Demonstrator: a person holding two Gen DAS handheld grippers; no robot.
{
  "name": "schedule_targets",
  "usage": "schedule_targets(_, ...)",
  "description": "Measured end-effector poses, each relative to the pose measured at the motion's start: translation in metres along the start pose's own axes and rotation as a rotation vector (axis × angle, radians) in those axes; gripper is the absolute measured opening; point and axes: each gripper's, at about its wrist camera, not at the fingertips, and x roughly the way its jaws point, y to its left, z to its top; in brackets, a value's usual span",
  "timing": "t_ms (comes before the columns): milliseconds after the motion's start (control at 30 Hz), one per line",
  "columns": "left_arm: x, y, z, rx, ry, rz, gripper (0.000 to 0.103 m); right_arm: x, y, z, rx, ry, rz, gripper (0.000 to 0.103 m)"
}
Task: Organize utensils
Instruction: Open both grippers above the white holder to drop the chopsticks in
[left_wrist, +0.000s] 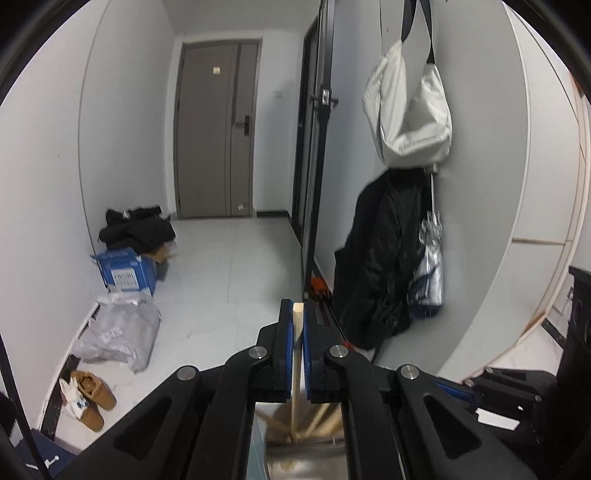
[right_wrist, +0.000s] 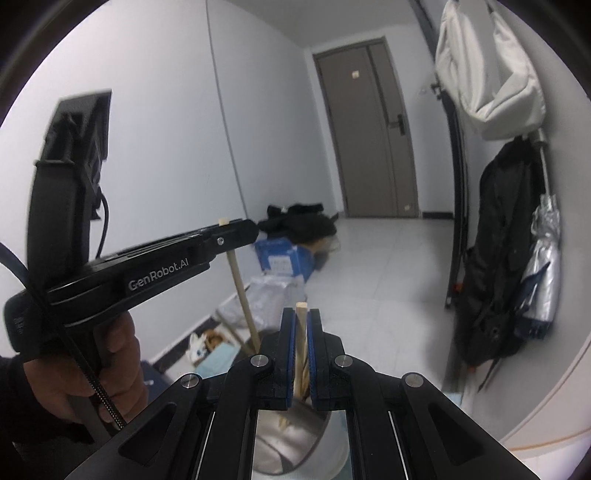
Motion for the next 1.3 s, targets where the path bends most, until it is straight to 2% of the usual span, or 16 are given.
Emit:
schedule_targets(100, 0.001, 0.008, -0.008, -0.046, 0.035, 0.018, 0.001, 0.005, -0.001, -0.007, 0.003, 0.041, 0.012, 0.005)
schedule_targets(267, -0.004, 0.013, -0.015, -0.094, 0.092, -0.007, 0.003, 0.002, -0.001, -0.019, -0.009, 0.066, 0.016, 0.008)
schedule_targets(367, -0.012, 0.013, -0.017, -0.119, 0.114, -0.011, 0.025, -0.007, 0.001, -0.022, -0.01, 0.068, 0.011, 0.009)
schedule_targets(433, -0.022, 0.014, -0.017, -0.144, 0.097, -0.004, 0.046, -0.013, 0.002, -0.024, -0.01, 0.07, 0.001, 0.022)
schedule_targets(500, -0.031, 0.016, -0.018, -0.165, 0.093, 0.02, 0.054, -0.022, 0.004, -0.026, -0.007, 0.062, -0.006, 0.025)
schedule_targets(600, -0.05, 0.014, -0.017, -0.171, 0.084, 0.056, 0.055, -0.038, 0.008, -0.027, -0.008, 0.046, -0.026, 0.034)
schedule_targets(667, -0.063, 0.012, -0.016, -0.17, 0.062, 0.089, 0.066, -0.049, 0.01, -0.028, -0.002, 0.029, -0.061, 0.048)
schedule_targets(700, -0.072, 0.01, -0.016, -0.174, 0.048, 0.104, 0.075, -0.054, 0.011, -0.029, 0.002, 0.018, -0.073, 0.055)
schedule_targets(733, -0.079, 0.009, -0.017, -0.179, 0.034, 0.116, 0.08, -0.059, 0.013, -0.03, 0.003, 0.009, -0.079, 0.056)
schedule_targets(800, -0.088, 0.004, -0.016, -0.177, 0.026, 0.138, 0.083, -0.068, 0.016, -0.031, 0.005, 0.0, -0.094, 0.058)
schedule_targets(900, -0.099, -0.002, -0.017, -0.167, 0.023, 0.156, 0.086, -0.083, 0.022, -0.03, 0.014, -0.031, -0.107, 0.067)
schedule_targets(967, -0.106, -0.004, -0.019, -0.163, 0.002, 0.144, 0.091, -0.096, 0.027, -0.029, 0.017, -0.061, -0.116, 0.075)
schedule_targets(1033, -0.115, -0.006, -0.023, -0.158, -0.03, 0.176, 0.098, -0.104, 0.028, -0.029, 0.021, -0.079, -0.114, 0.08)
schedule_targets(1133, -0.124, -0.006, -0.028, -0.162, -0.052, 0.187, 0.102, -0.117, 0.031, -0.03, 0.027, -0.099, -0.114, 0.086)
schedule_targets(1300, -0.135, -0.006, -0.038, -0.167, -0.074, 0.217, 0.102, -0.135, 0.038, -0.033, 0.032, -0.138, -0.111, 0.095)
